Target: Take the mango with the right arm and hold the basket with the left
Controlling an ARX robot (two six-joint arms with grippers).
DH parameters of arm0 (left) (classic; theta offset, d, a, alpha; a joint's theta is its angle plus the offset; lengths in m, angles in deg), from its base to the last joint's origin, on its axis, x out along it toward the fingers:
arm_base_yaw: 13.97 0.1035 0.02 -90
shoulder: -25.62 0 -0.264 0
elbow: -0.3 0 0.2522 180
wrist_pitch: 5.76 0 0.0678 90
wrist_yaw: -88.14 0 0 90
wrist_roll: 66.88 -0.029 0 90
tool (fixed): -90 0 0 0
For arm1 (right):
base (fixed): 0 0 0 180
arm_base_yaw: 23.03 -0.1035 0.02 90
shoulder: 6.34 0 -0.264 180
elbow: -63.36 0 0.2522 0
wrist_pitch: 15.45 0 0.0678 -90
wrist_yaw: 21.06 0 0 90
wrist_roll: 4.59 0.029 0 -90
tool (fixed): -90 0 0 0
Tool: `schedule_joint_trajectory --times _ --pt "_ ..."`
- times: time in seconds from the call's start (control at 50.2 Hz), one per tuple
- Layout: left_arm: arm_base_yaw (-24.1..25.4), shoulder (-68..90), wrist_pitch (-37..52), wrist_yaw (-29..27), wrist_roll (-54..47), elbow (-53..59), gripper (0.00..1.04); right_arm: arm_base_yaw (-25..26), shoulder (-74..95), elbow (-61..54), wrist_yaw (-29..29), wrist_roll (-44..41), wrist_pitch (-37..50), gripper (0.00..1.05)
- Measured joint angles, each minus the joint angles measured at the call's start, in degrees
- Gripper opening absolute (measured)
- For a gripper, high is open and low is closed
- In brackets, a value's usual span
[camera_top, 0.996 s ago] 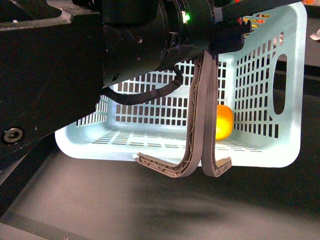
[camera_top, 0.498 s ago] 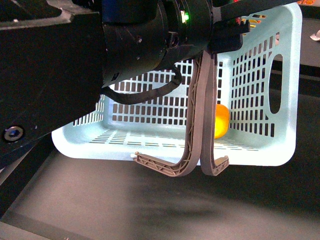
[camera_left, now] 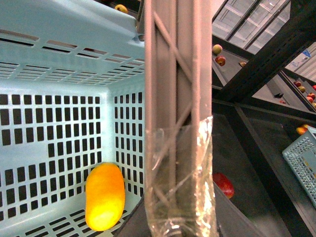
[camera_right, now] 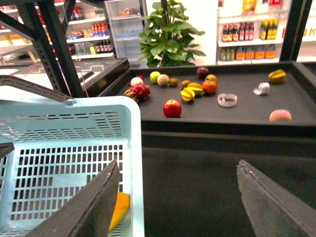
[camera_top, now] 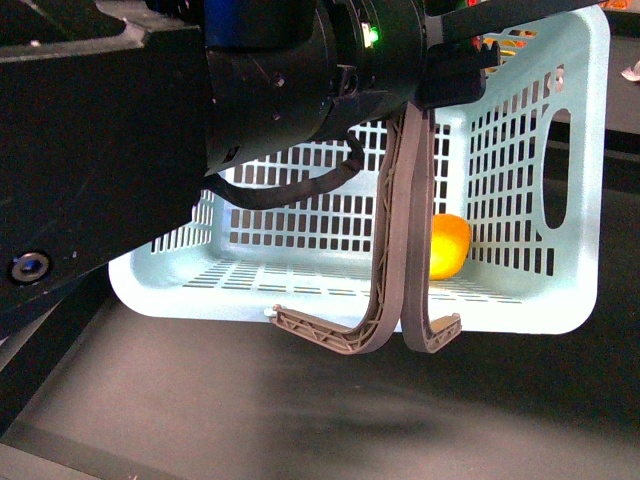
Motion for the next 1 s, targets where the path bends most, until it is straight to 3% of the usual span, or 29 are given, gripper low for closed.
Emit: schedule_joint_trajectory --times 0.299,0.358,0.418,0.996 --pt "0.0 0.0 -0.02 -0.02 -0.11 0.0 0.07 -4.9 -6.01 -2.56 -4.55 -4.2 -2.6 0.23" --pt "0.0 0.0 -0.02 -0.07 -0.11 0.0 0.07 -8.79 -7.69 -3.04 -10.05 -4.48 -3.89 0.11" --pt "0.0 0.0 -0.02 -0.02 -0.13 0.0 0.07 -11.21 -8.94 -3.41 -10.93 -4.57 -4.63 0.01" --pt "0.0 0.0 0.0 -0.04 -0.17 0.0 0.07 -11.96 -18.18 -5.68 -11.34 -4.79 -10.99 0.02"
